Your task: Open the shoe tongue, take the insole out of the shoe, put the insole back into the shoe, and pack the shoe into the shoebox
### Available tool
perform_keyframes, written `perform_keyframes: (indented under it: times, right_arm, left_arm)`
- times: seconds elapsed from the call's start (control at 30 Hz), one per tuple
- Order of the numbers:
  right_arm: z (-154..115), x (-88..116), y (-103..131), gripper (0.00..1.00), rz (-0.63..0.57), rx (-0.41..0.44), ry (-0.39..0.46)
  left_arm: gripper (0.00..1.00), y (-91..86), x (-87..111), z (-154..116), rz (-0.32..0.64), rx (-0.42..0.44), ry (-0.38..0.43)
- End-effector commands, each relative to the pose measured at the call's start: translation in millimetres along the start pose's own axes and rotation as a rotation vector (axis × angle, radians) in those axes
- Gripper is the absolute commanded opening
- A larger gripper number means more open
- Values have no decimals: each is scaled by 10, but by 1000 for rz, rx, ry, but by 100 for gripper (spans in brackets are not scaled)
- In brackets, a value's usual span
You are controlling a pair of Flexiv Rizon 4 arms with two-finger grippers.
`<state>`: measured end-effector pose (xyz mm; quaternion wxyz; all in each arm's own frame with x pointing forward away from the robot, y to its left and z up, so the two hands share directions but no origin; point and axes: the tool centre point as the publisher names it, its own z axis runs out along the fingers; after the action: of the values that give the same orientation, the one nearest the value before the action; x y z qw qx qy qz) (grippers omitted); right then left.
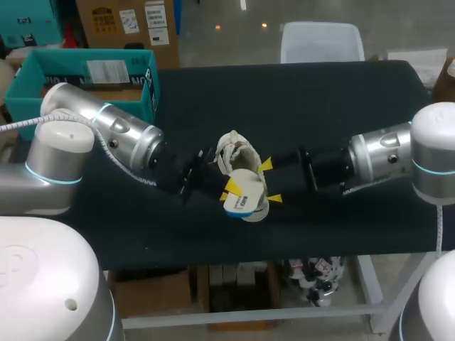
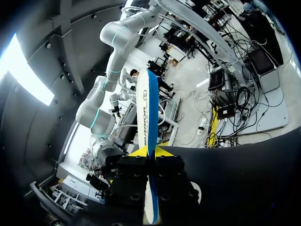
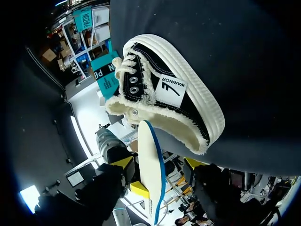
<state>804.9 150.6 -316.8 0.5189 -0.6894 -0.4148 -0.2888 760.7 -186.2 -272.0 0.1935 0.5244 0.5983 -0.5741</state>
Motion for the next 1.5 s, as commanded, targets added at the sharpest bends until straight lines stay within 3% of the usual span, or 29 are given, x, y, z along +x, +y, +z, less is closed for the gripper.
perform_keyframes:
  times: [0.03, 0.6, 0.73, 0.9, 1.0, 1.07, 1.1, 1.43, 1.5]
  right_arm:
    - [42, -39, 66, 42, -6, 30, 20]
    - [174, -24, 77, 17, -2, 83, 21]
    - [189, -46, 69, 27, 8, 84, 21]
    - [189, -86, 56, 30, 17, 81, 20]
    - [189, -112, 62, 24, 24, 80, 23]
    - [193, -125, 70, 4, 28, 80, 26]
    - [197, -131, 77, 0, 29, 80, 27]
    - [224, -137, 112, 7, 29, 86, 26]
    - [224, -144, 117, 0, 29, 87, 26]
  left_arm:
    - [0, 47, 30, 55, -9, 6, -3]
    - [0, 224, 116, 34, -54, -37, -34]
    - [0, 253, 107, 27, -59, -38, -48]
    - [0, 284, 101, 30, -66, -36, -59]
    - [0, 293, 99, 47, -68, -35, -63]
    - [0, 308, 99, 50, -73, -33, -68]
    - [0, 314, 101, 52, -81, -28, -76]
    - [0, 301, 79, 81, -82, -9, -96]
    - [0, 296, 66, 87, -80, -9, -96]
